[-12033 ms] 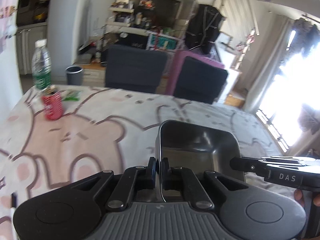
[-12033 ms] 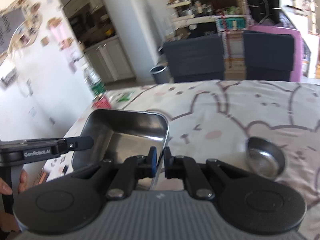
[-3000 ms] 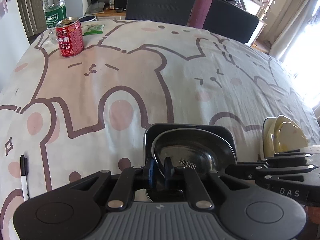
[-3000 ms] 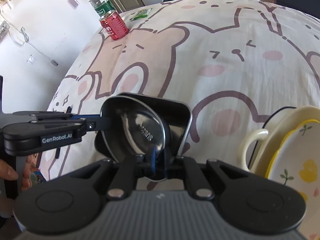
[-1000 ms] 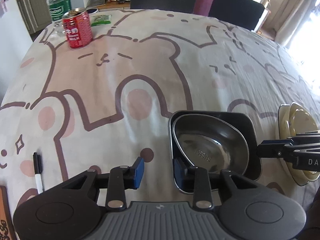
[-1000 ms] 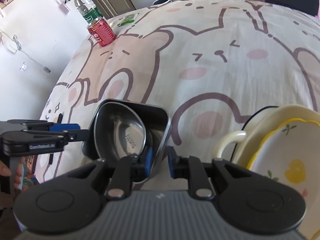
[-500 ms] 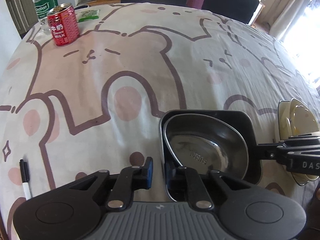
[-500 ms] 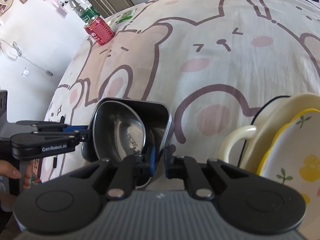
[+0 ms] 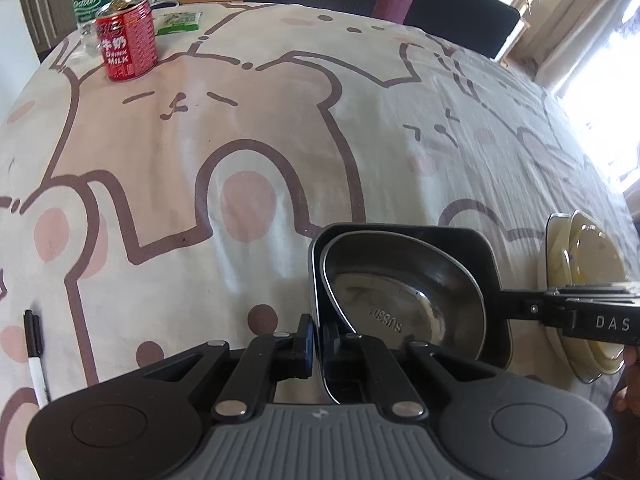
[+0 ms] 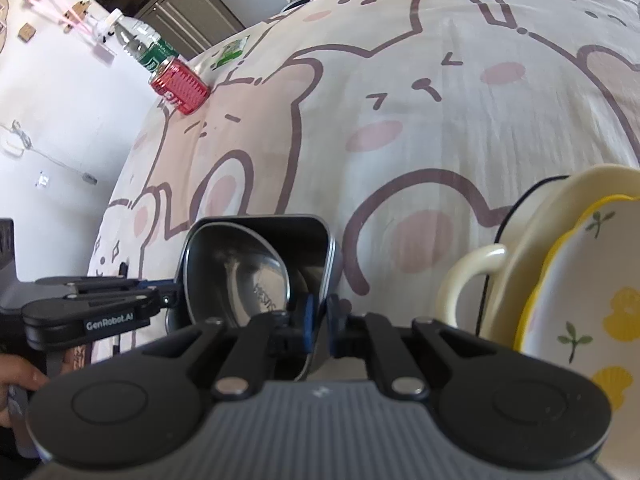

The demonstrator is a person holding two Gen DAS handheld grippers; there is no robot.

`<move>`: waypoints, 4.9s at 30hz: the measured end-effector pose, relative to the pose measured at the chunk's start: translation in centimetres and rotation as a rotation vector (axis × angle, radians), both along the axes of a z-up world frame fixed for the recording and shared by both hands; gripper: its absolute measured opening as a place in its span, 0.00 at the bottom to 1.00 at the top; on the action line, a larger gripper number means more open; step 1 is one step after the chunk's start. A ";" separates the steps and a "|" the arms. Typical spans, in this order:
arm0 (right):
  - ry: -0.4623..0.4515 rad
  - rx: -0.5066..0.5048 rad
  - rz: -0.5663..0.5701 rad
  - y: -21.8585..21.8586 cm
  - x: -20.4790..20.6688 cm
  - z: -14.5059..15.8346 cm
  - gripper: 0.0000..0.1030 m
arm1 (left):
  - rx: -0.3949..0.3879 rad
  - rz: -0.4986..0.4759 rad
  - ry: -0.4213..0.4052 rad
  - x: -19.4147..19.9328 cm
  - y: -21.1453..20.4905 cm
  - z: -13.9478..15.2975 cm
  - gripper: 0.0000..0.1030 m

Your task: Organize plates and bowls

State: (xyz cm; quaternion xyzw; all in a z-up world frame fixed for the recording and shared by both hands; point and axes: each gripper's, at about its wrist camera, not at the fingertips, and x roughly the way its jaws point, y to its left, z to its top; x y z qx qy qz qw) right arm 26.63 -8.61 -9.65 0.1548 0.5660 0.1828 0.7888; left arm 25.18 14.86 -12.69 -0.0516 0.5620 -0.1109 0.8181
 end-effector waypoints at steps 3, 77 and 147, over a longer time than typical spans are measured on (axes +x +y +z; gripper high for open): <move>0.013 0.019 -0.024 -0.3 0.2 -0.1 0.08 | -0.036 0.027 0.002 0.0 0.5 0.0 0.04; -0.048 -0.063 0.046 0.5 -0.2 1.0 0.08 | -0.021 0.038 -0.045 -1.2 -0.1 2.3 0.06; -0.192 -0.210 -0.174 -19.6 -6.7 6.1 0.07 | -0.112 -0.272 -0.103 -1.7 -21.9 4.8 0.09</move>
